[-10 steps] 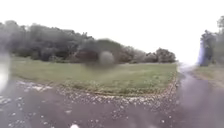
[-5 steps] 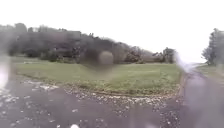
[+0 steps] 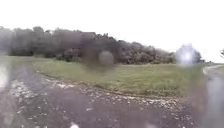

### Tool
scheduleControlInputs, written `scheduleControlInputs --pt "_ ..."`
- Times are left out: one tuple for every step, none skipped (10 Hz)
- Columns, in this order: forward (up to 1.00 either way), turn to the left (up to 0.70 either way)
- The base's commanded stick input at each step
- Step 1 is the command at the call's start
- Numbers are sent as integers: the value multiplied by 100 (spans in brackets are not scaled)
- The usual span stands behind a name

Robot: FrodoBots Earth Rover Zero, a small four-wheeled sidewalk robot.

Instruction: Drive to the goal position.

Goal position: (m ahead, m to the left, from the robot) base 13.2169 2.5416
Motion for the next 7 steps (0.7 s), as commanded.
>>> scheduleControlInputs --pt "0 70" --pt "0 70" --pt "0 70" --pt "0 70" --pt "0 70" --pt "0 70" --pt "0 70"
